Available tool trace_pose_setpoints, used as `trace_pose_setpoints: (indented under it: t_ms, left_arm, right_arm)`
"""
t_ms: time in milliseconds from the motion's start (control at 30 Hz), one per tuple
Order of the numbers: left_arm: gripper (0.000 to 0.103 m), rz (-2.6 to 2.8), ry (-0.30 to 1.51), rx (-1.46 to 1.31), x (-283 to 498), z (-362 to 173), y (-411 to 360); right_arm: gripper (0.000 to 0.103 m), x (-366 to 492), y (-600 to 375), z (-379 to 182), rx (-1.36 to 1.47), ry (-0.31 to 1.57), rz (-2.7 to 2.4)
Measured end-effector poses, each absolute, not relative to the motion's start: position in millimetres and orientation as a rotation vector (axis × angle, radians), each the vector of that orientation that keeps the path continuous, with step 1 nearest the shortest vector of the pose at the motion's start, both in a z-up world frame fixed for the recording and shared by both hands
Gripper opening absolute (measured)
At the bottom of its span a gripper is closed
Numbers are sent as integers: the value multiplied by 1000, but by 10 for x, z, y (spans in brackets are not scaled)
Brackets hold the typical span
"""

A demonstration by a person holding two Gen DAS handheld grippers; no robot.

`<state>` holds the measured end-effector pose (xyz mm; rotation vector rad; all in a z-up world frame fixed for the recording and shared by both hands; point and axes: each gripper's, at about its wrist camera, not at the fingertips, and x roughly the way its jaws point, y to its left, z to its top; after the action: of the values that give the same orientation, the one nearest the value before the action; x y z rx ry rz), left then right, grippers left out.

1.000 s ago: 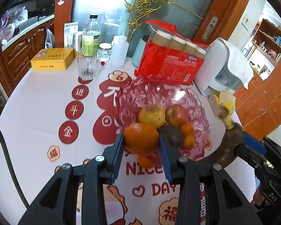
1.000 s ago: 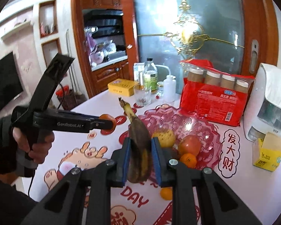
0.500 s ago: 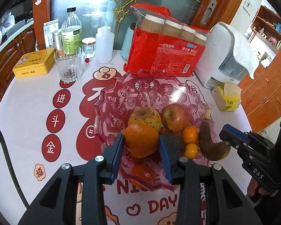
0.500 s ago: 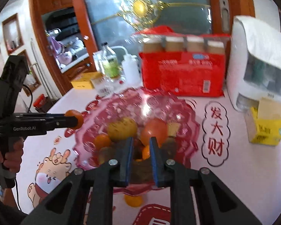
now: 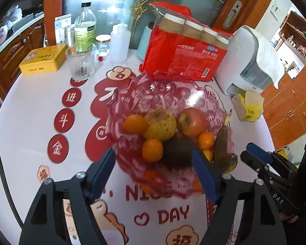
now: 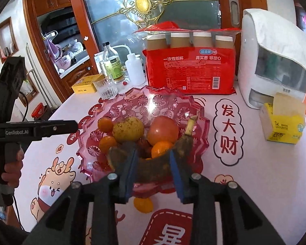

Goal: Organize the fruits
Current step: 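Carry orange and banana into the pink bowl and open both tools, then move the left tool to the orange by the bowl while the right tool approaches a small orange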

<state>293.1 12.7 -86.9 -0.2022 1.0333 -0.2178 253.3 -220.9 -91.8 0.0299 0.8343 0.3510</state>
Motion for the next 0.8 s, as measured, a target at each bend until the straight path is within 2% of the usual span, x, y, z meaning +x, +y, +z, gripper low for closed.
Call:
trace_pose_setpoints:
  t_ms: [400, 800]
  left_arm:
    - [80, -149, 1108, -234, 2378, -1054, 344]
    - [80, -217, 1140, -176, 2211, -1389, 272]
  right_arm:
    - [37, 2197, -2311, -964, 77, 856, 287]
    - [37, 1856, -2256, -1227, 49, 897, 262]
